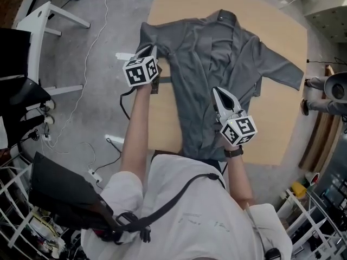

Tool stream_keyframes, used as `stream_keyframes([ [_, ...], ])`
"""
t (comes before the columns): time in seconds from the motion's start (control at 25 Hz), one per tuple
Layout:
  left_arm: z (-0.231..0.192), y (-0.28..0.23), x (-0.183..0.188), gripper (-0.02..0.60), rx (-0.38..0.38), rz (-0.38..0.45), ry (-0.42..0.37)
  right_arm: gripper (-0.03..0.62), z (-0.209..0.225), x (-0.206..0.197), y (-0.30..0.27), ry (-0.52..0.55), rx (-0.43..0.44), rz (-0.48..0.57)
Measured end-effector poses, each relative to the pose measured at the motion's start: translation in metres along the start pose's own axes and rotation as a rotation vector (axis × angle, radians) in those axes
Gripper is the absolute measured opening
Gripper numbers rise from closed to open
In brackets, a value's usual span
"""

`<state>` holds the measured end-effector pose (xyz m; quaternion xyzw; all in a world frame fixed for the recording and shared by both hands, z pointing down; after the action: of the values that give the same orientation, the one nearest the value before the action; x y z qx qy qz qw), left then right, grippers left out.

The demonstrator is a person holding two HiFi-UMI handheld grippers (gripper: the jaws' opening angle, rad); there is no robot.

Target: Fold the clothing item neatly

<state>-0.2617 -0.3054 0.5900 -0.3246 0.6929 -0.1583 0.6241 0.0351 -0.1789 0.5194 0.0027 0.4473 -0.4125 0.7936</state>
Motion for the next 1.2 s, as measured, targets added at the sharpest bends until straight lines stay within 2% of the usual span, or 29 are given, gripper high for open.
stream_keyframes([
  [0.12,0.060,-0.002,0.024,0.028,-0.105,0.025,-0.102,0.008,0.011,0.007,0.020,-0.024,-0.031,0.045],
  [0.28,0.139,-0.021,0.032,0.028,-0.242,0.001,-0.224,0.008,0.026,0.012,0.050,-0.044,-0.093,0.098],
  [0.4,0.188,-0.044,0.019,0.029,-0.310,-0.054,-0.278,0.008,0.040,0.013,0.074,-0.062,-0.141,0.135],
  [0.56,0.228,-0.079,-0.017,0.031,-0.351,-0.155,-0.308,0.008,0.058,0.011,0.103,-0.089,-0.200,0.171],
  [0.72,0.242,-0.105,-0.052,0.034,-0.372,-0.246,-0.289,0.008,0.070,0.006,0.119,-0.109,-0.238,0.188],
  [0.84,0.242,-0.113,-0.067,0.059,-0.387,-0.282,-0.280,0.008,0.074,0.003,0.121,-0.117,-0.243,0.189],
  [0.92,0.242,-0.111,-0.065,0.100,-0.398,-0.275,-0.277,0.009,0.075,0.002,0.117,-0.117,-0.236,0.182],
  [1.08,0.227,-0.083,-0.048,0.118,-0.376,-0.222,-0.293,0.012,0.069,0.003,0.091,-0.103,-0.187,0.149],
  [1.2,0.198,-0.051,-0.033,0.119,-0.344,-0.161,-0.251,0.015,0.057,0.015,0.056,-0.007,-0.112,0.078],
])
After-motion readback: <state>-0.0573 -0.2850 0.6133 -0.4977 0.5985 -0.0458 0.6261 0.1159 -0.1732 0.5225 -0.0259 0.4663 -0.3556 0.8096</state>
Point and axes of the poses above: the fingertips, and each gripper's own axes: y backward along the fingers, z to its right, x out of its top, the point moved 6 cm from there along y, backward along the fingers, and after that the axes turned 13 degrees about -y, right-handed, at the moved point
